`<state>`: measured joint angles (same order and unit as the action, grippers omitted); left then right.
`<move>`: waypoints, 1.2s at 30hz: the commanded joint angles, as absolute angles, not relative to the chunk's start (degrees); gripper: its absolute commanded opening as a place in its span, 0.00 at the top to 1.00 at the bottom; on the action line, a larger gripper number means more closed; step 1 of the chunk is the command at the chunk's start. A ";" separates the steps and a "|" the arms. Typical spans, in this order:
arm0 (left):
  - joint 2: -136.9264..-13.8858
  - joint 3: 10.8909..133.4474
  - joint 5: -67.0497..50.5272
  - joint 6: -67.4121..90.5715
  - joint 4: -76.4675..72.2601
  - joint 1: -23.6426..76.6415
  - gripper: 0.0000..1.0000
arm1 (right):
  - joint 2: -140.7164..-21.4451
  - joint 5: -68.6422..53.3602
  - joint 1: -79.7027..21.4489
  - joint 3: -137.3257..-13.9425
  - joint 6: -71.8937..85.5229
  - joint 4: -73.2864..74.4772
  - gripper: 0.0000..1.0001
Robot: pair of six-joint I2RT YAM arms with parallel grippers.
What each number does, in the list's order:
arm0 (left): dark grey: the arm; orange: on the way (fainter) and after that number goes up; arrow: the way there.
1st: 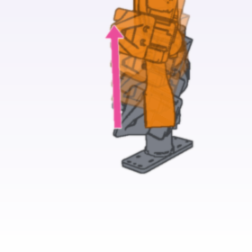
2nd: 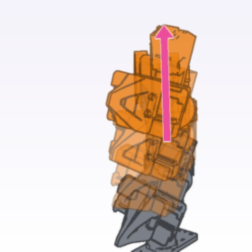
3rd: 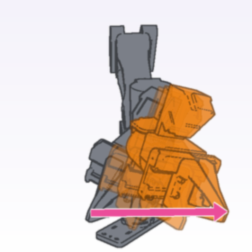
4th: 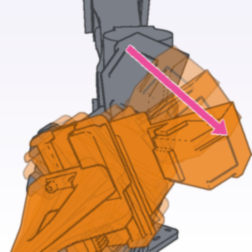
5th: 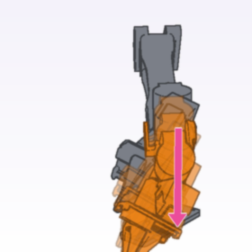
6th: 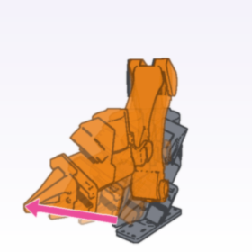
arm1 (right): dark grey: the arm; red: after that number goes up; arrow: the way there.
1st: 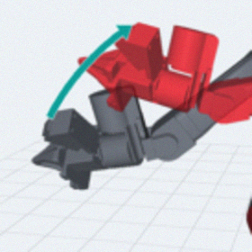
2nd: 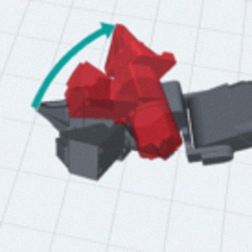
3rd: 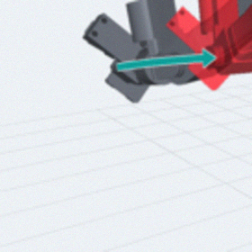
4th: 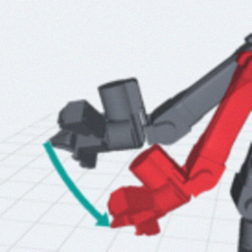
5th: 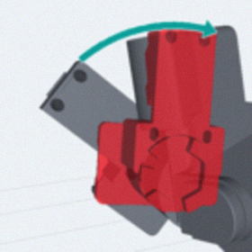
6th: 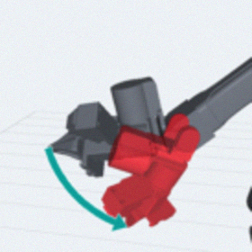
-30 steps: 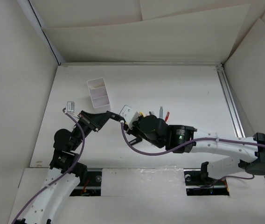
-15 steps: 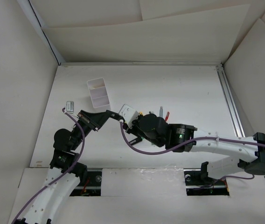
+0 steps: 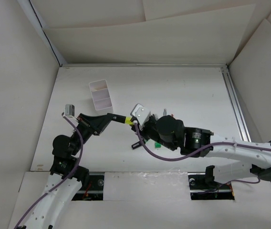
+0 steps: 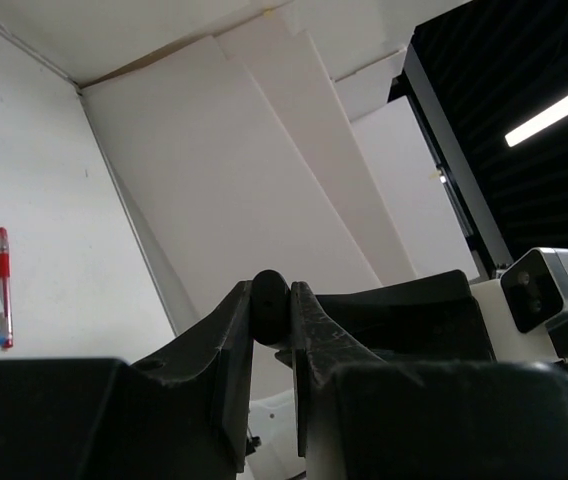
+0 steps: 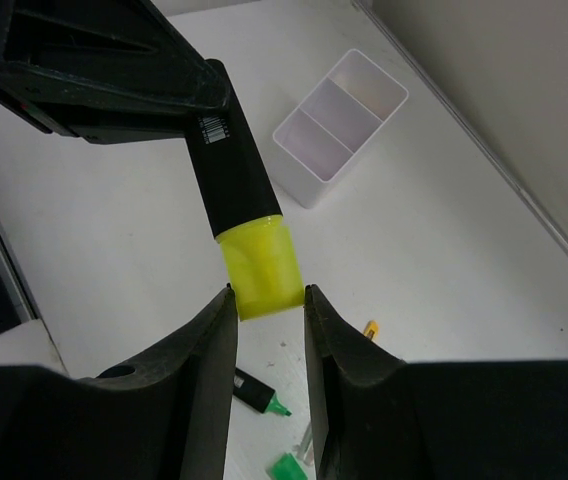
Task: Sort the stationery into containers
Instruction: Close the pen cap on the pen.
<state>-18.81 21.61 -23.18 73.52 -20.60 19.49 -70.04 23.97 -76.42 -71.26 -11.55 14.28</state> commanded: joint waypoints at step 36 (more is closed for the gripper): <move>-22.85 25.83 -41.22 64.43 -7.39 21.45 1.00 | -75.33 17.58 -75.94 -79.20 -13.89 -11.34 0.75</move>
<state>-21.32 24.86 -21.19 69.34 -17.72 18.50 -75.22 26.55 -75.05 -73.80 -15.18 12.51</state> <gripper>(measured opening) 0.127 0.349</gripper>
